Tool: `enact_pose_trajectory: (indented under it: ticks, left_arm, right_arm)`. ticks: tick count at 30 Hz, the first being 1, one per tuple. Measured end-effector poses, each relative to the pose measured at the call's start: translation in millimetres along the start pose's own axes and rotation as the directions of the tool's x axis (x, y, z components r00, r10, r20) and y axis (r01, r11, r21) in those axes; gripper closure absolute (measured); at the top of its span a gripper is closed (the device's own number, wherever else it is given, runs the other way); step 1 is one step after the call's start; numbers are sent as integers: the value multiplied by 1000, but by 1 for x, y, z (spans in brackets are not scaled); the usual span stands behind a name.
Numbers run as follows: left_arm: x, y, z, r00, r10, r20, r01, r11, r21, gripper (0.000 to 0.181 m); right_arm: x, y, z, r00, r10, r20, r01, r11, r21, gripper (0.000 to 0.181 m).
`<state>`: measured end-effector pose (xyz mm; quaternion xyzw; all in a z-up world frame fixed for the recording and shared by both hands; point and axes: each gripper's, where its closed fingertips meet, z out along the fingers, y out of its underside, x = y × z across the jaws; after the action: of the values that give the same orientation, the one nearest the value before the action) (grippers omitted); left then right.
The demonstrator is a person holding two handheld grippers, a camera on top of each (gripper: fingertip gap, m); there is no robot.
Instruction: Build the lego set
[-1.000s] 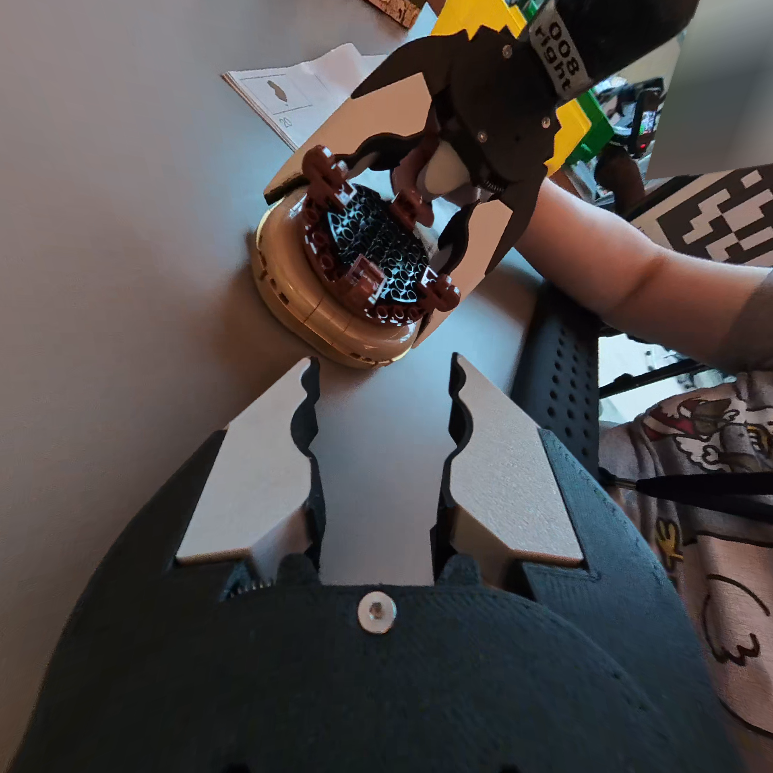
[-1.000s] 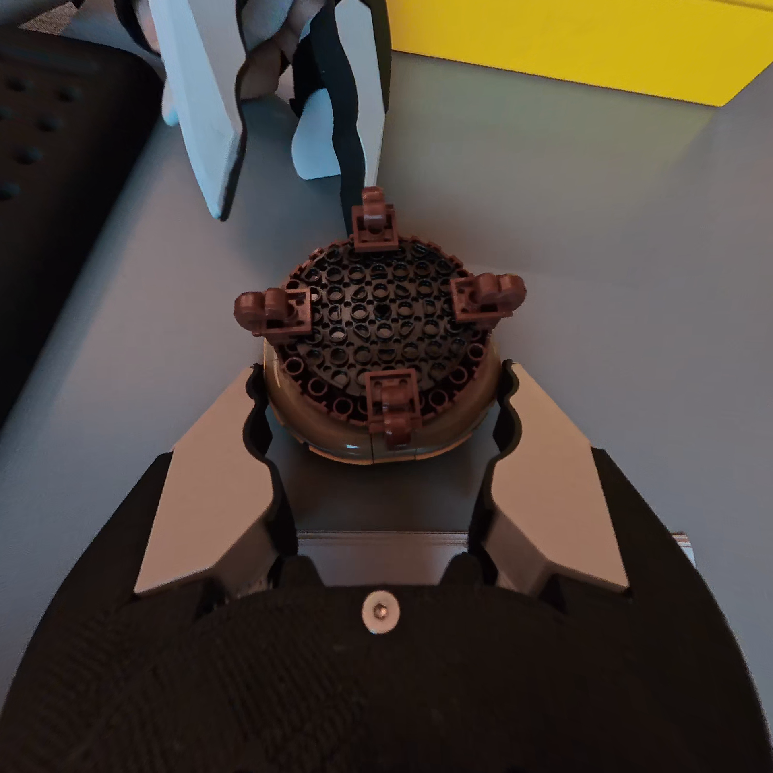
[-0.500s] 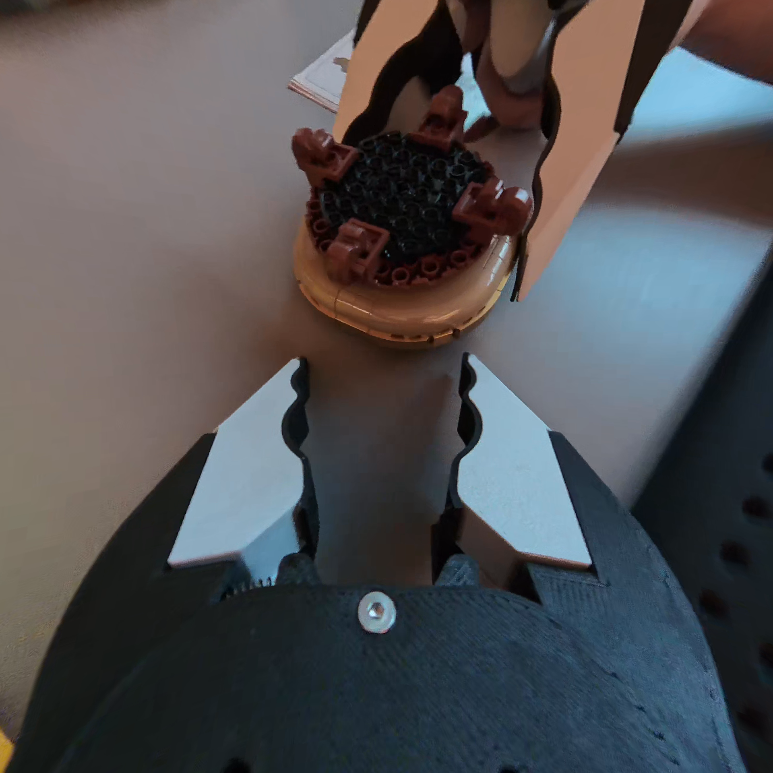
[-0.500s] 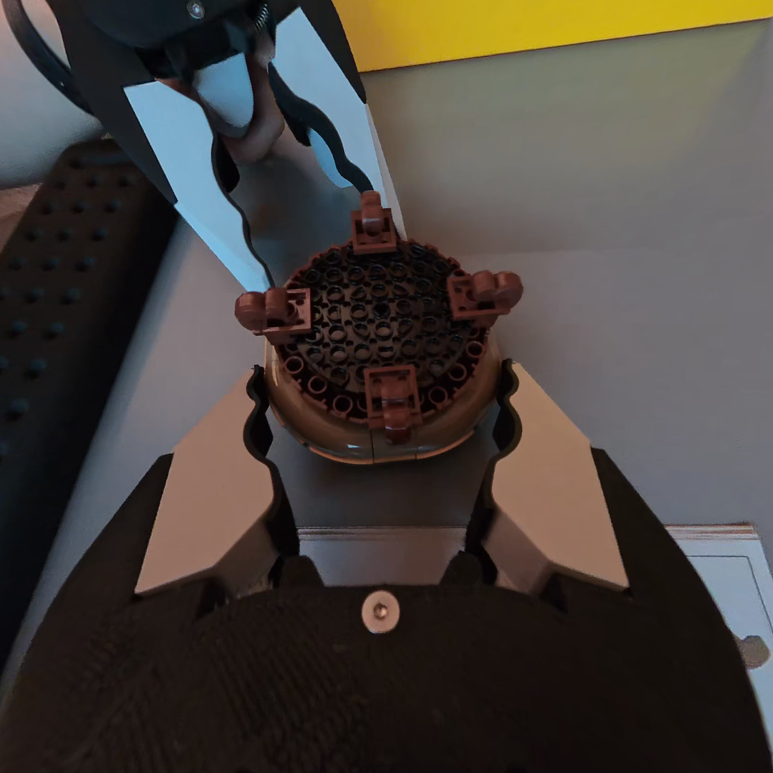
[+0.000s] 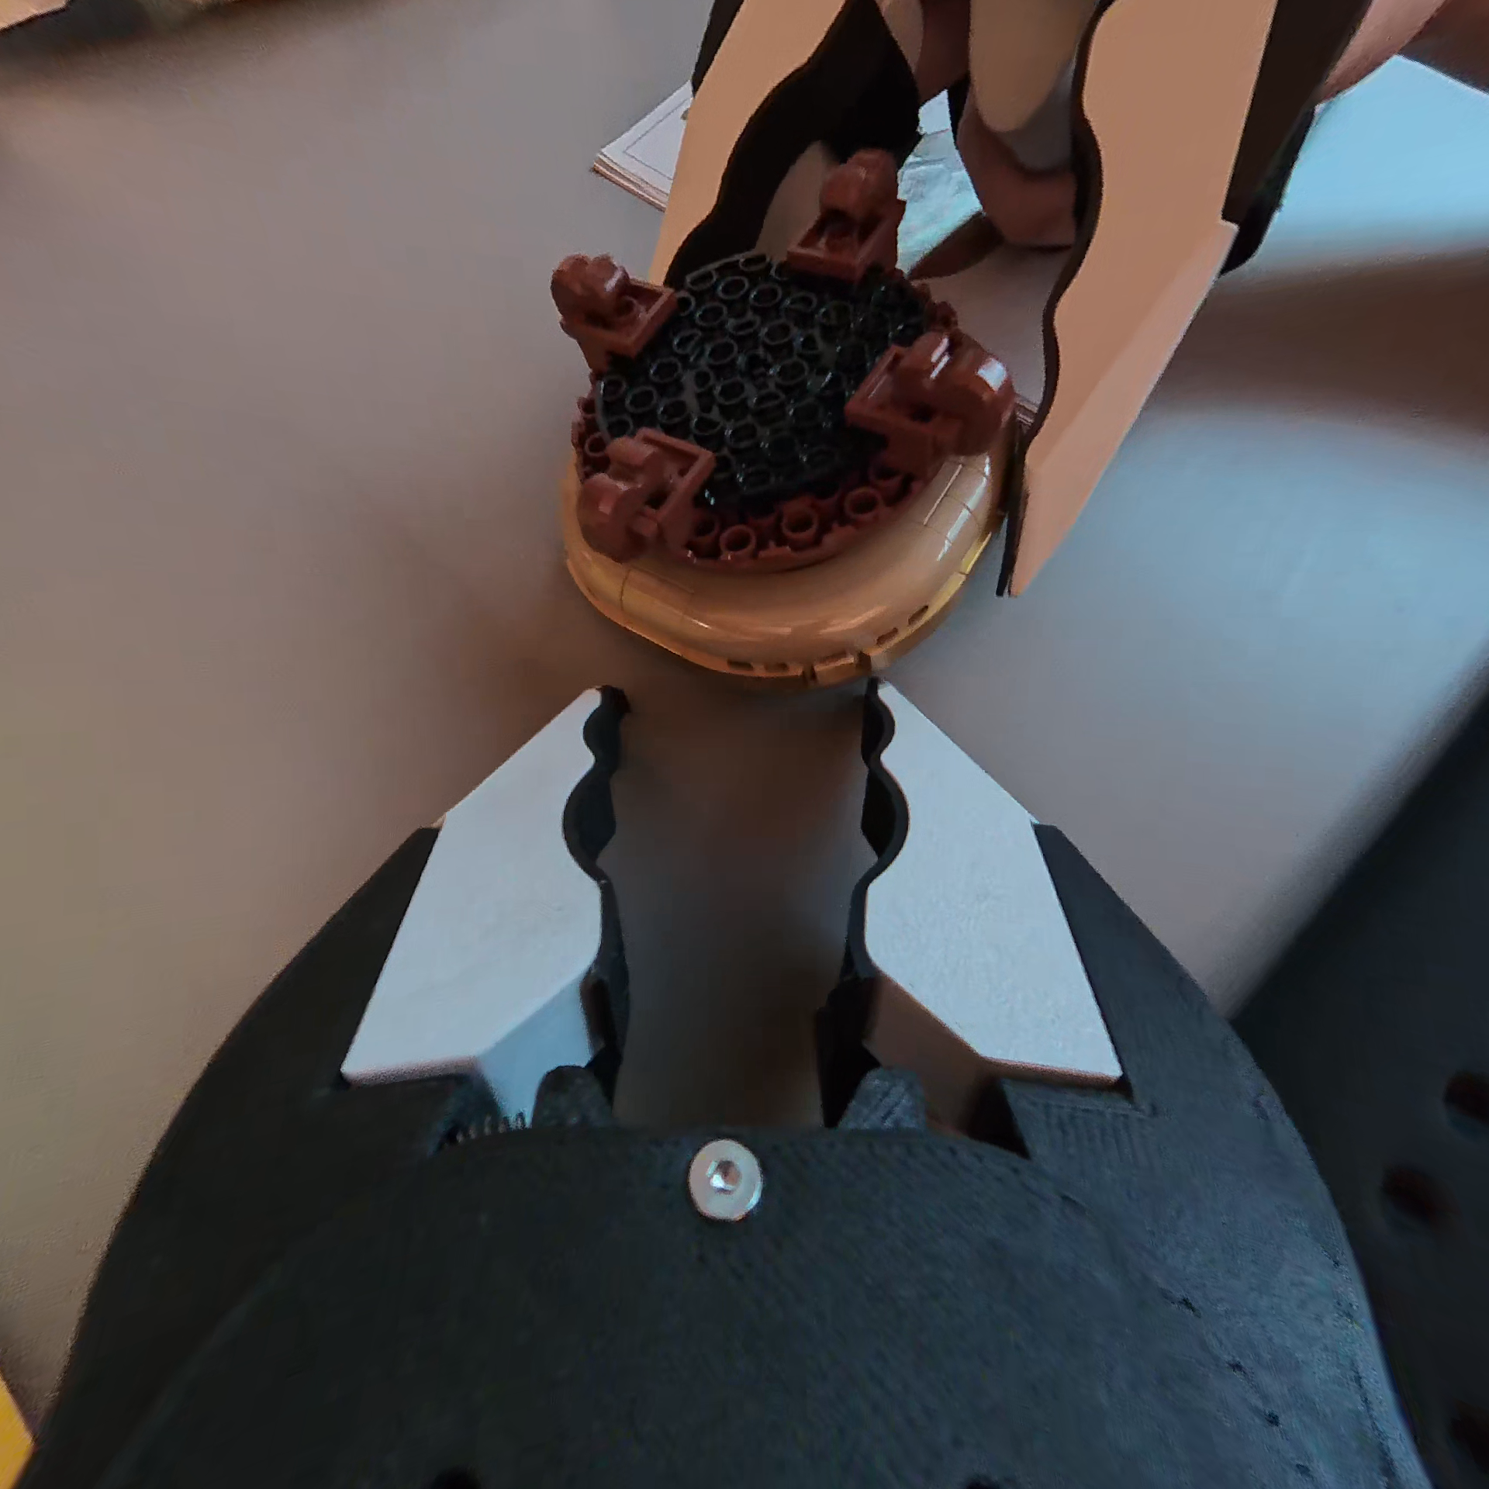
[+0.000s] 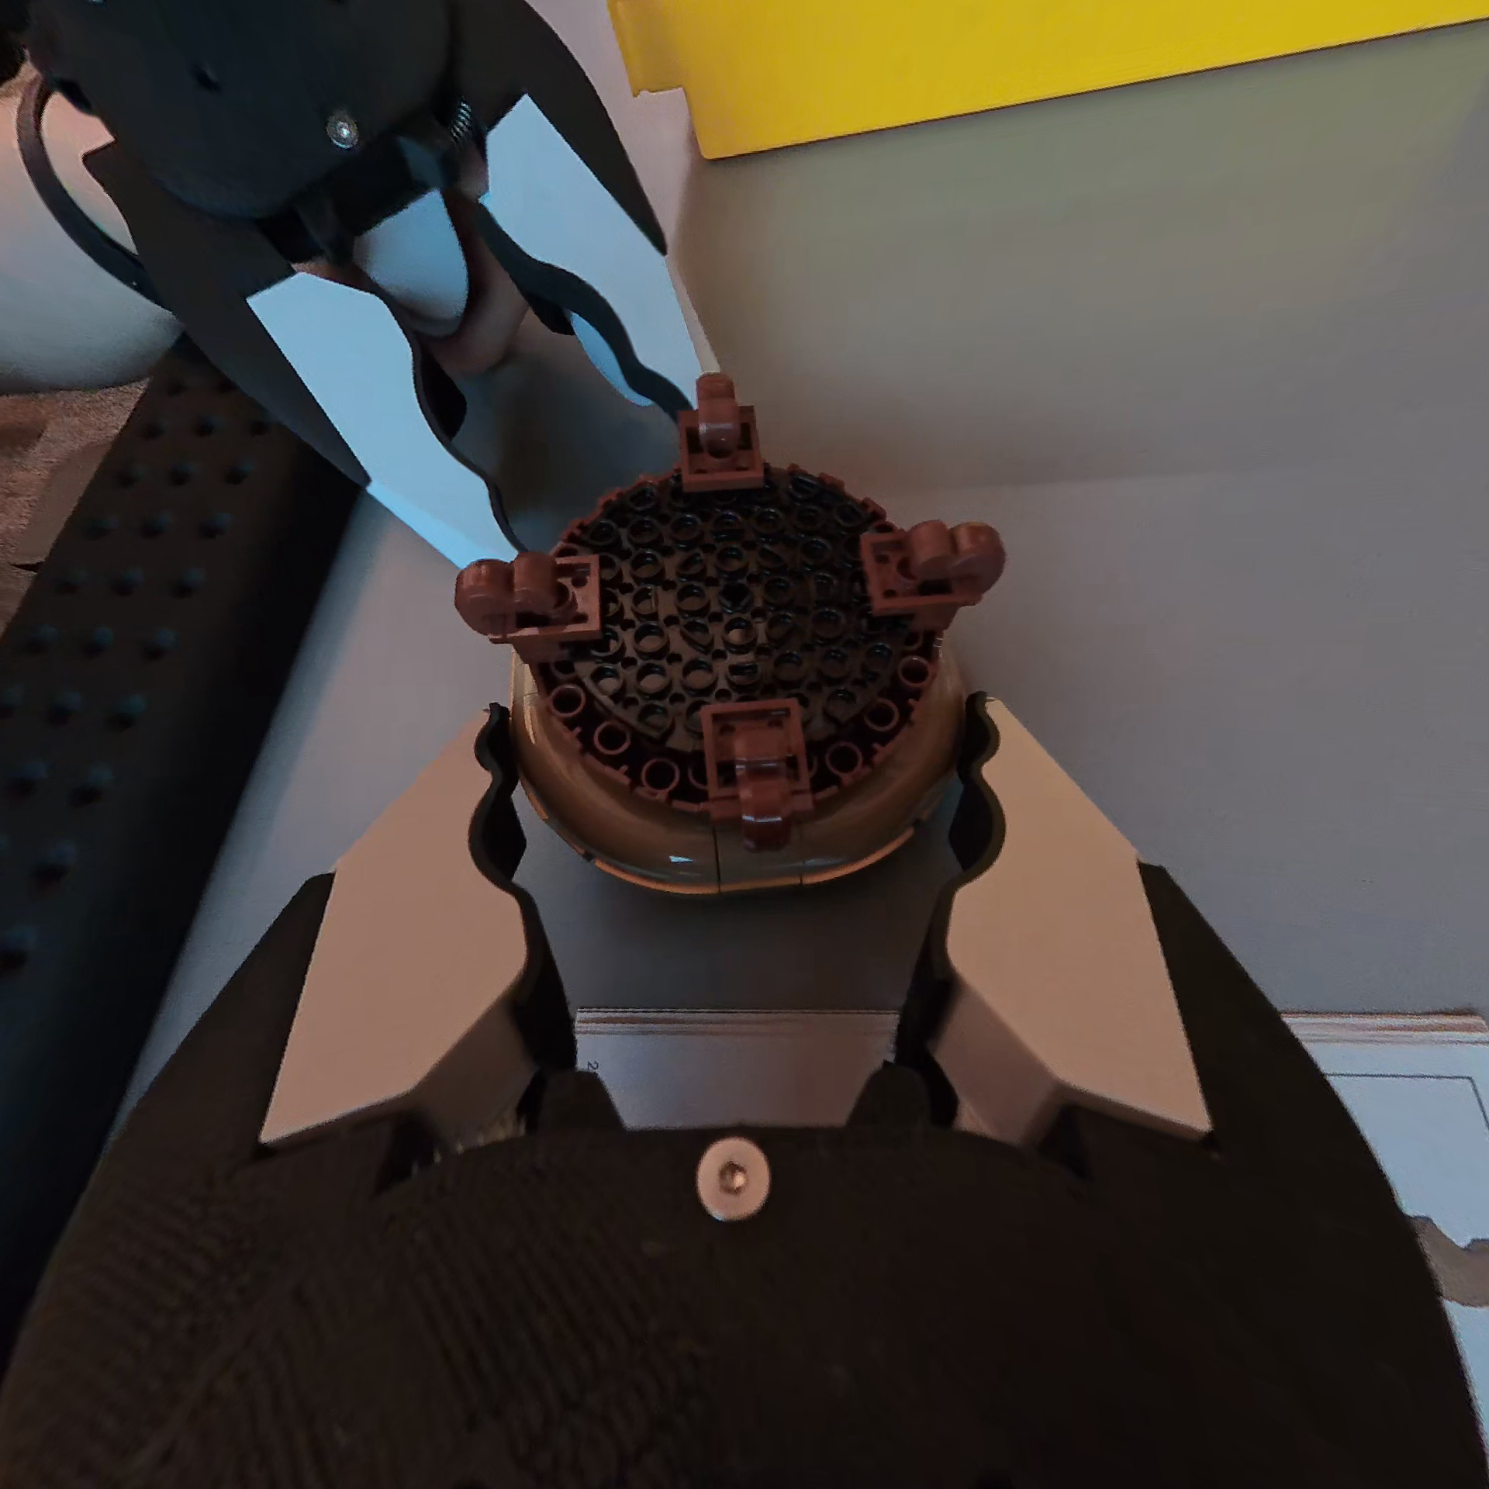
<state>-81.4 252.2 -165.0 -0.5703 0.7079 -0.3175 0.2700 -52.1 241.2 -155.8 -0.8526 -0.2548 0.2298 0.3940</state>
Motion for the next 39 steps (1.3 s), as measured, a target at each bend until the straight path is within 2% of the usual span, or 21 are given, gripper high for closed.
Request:
enact_pose_trajectory:
  ticks: [7, 12, 14, 23, 30, 35, 39]
  left_arm:
    - [1, -2, 2, 1000, -15, 15, 15, 1000, -1, 120]
    - [8, -2, 2, 1000, 14, -25, -14, 1000, 0, 120]
    - [14, -2, 2, 996, 52, -68, -52, 999, 6, 126]
    - [17, -5, 0, 994, 72, -87, -69, 997, 31, 130]
    - [12, -31, -20, 996, 78, -41, -67, 973, 220, 131]
    - [10, -57, -44, 997, 78, 0, -72, 921, 384, 134]
    - [14, -75, -61, 999, 47, 8, -45, 875, 481, 143]
  right_arm:
    - [0, 0, -3, 1000, -15, -4, 15, 1000, 13, 73]
    - [-4, -3, -5, 1000, -24, 12, 24, 999, 33, 72]
    - [-7, -4, -5, 999, -39, 22, 38, 998, 42, 72]
    - [-10, -11, -10, 995, -97, -5, 97, 991, 97, 72]
    - [-13, -36, -23, 995, -98, -14, 99, 970, 221, 73]
    - [-19, -61, -40, 994, -104, -30, 108, 942, 318, 73]
    - [-26, -84, -55, 987, -138, -83, 159, 919, 360, 73]
